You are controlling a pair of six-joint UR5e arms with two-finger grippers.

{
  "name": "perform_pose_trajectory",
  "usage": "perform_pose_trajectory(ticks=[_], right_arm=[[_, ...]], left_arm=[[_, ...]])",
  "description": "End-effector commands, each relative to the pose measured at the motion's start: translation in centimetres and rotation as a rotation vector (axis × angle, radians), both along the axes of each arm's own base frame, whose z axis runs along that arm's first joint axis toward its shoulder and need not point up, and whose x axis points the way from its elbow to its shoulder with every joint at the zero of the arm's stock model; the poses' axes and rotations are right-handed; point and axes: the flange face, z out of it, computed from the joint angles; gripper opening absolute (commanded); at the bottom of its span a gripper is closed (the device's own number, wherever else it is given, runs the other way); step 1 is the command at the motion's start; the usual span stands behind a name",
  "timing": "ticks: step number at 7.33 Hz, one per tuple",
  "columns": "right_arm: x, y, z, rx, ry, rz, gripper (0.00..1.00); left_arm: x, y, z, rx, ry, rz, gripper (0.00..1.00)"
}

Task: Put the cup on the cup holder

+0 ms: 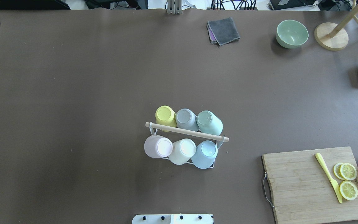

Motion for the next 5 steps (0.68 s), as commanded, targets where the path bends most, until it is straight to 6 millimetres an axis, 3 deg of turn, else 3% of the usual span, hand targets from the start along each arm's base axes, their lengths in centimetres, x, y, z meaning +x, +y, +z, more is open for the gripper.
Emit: perform_pose_trajectory(ticks=[1, 5], right_arm=[[-0.02, 0.14, 0.04, 0.0, -0.001, 0.0, 1.0], [-0.16, 0.11, -0.03, 0.001, -0.012, -0.001, 1.0]], left_arm=[[0.01, -0.08, -0.01, 0.007, 0.0, 0.0, 0.98], [0.0, -0.03, -0.32, 0.012, 0.001, -0.001, 0.98]])
